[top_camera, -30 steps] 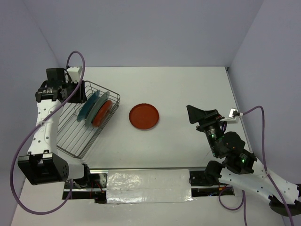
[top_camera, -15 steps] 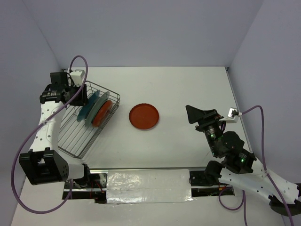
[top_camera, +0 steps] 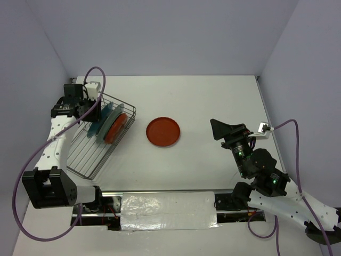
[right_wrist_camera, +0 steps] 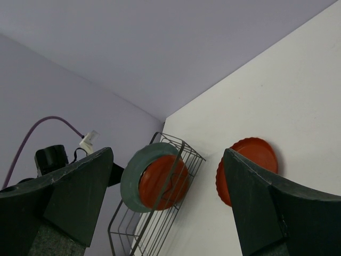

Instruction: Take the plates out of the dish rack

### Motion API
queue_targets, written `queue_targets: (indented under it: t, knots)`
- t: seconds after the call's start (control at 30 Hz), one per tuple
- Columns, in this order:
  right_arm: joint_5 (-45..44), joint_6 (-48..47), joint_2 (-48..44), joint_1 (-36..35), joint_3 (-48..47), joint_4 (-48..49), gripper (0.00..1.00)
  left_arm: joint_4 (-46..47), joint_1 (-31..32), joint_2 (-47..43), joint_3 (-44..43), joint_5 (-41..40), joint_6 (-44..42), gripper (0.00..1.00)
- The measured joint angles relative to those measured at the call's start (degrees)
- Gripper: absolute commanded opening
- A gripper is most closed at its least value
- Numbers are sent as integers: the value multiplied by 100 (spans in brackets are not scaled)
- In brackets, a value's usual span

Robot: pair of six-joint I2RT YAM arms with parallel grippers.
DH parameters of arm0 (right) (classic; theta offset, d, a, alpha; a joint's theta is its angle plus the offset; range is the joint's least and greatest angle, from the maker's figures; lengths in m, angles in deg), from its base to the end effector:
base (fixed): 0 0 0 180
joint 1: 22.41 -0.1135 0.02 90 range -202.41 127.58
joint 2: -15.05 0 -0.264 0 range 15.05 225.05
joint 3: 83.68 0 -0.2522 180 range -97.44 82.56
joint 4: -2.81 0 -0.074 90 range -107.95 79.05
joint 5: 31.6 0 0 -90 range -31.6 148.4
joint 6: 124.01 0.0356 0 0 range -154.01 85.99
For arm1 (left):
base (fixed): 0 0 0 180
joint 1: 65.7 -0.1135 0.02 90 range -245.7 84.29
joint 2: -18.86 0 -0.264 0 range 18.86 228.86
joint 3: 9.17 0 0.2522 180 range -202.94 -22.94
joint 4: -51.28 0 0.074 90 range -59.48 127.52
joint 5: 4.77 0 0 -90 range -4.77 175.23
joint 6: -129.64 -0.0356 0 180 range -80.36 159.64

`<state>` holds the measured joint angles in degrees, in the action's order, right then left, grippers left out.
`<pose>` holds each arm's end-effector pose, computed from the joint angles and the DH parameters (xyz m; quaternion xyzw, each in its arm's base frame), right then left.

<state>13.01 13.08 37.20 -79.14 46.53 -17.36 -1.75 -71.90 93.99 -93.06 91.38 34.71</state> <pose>0.0744 0.0673 0.3429 0.2379 0.6307 0.3888 0.6281 0.2786 0.0264 0.3307 0.0106 0.9203 -0.0116 0.3910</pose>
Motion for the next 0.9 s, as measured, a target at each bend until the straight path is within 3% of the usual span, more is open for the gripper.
queue_targets:
  t: [0.37,0.47,0.57,0.67,0.9]
  knots:
    - [0,0,-2,0,0,4,91,15,164,85,0,-245,-92,43]
    - [0,0,-2,0,0,2,91,13,179,109,-7,-219,-85,33]
    - [0,0,-2,0,0,4,91,0,205,157,-44,-72,-120,11]
    - [0,0,-2,0,2,7,90,0,203,205,-87,-57,-114,1]
    - [0,0,2,0,2,7,91,-107,199,439,-337,-13,-107,0]
